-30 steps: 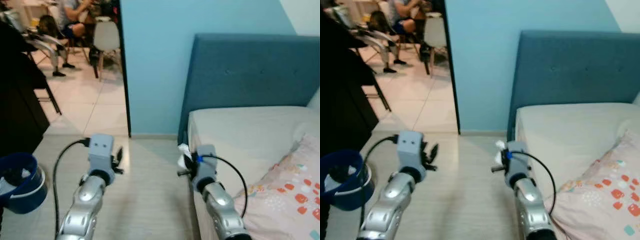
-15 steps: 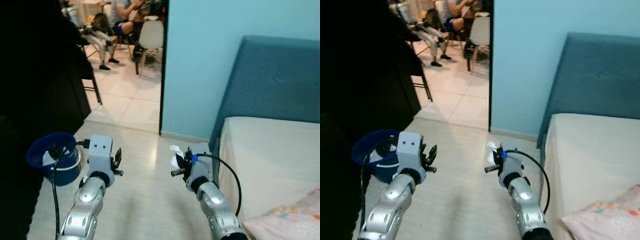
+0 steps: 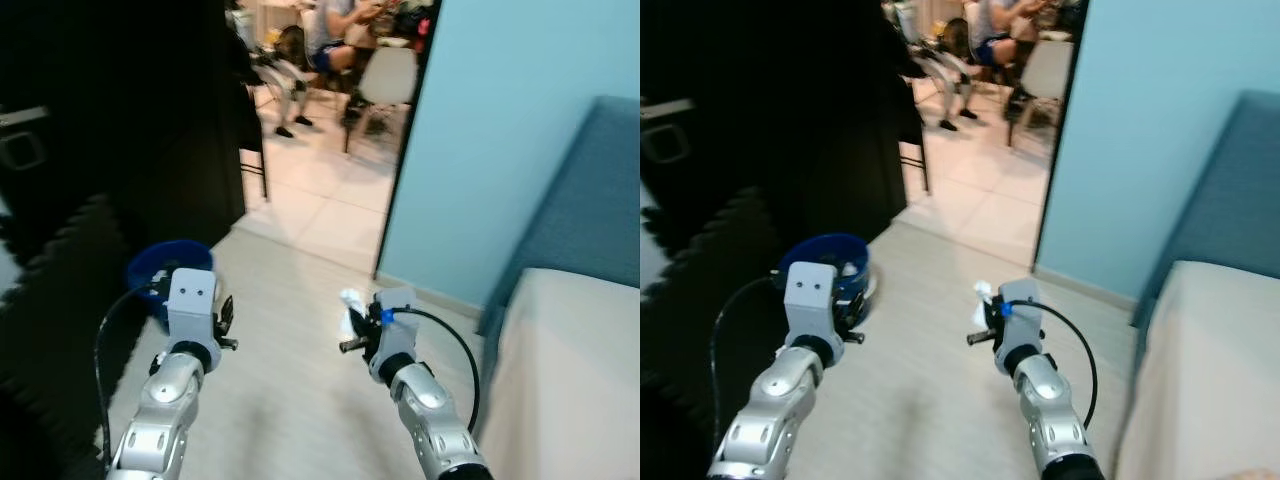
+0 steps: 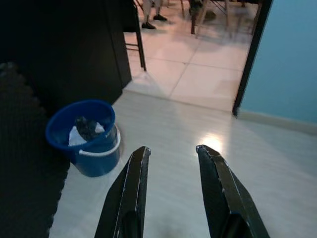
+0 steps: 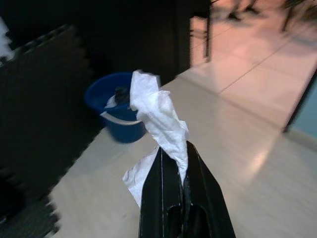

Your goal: Clean up the room

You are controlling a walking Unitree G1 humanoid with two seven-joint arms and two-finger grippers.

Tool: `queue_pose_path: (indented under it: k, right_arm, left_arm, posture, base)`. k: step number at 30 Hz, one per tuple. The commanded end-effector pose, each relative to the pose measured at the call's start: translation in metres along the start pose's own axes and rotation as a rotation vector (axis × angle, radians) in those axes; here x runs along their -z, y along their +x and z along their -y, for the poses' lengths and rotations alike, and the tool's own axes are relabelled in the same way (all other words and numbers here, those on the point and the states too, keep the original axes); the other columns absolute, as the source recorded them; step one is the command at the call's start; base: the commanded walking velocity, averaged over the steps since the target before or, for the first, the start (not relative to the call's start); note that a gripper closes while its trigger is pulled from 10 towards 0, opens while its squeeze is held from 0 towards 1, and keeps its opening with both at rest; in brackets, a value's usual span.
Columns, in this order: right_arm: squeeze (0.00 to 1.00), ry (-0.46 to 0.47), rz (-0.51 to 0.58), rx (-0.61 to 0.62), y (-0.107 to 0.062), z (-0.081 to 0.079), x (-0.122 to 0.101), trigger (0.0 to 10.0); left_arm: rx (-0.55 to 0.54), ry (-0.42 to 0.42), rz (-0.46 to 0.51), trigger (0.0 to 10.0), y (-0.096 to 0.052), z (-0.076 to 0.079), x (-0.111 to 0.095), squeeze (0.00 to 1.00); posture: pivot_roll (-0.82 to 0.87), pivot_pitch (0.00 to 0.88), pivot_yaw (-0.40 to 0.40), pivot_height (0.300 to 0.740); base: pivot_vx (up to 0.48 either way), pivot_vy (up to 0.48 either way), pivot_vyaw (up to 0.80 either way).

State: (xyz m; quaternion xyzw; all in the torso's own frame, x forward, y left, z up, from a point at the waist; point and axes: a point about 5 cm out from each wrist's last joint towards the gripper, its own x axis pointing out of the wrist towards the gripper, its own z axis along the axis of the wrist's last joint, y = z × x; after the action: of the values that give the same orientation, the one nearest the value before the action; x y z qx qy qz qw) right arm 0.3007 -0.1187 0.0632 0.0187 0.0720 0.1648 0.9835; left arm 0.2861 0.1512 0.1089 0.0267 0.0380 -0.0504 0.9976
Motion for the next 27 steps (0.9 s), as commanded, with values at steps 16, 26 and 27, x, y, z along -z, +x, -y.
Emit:
queue_pose_path:
  k: [16,26,27]
  right_arm:
    - [0.0,0.005,-0.001,-0.034,-0.0001,-0.0011,0.0013,10.0]
    - [0.0,0.011,-0.004,-0.068,0.0015,-0.0043,0.0012,10.0]
    - [0.0,0.01,-0.004,-0.071,0.0027,-0.005,0.0007,10.0]
  left_arm:
    - [-0.007,0.005,-0.005,10.0,0.0009,0.0012,0.0004,0.0]
    - [-0.007,-0.023,0.014,10.0,0.0017,0.004,-0.0019,0.0]
    - [-0.018,-0.024,0.017,10.0,0.0023,0.0023,-0.0029,0.0]
  posture:
    - [0.07,0.0,-0.036,0.74]
    - [0.08,0.0,-0.046,0.74]
    - [0.08,0.0,-0.049,0.74]
  base:
    - [0.0,0.0,0.75]
    - [0.162,0.0,0.0]
    - [0.352,0.0,0.0]
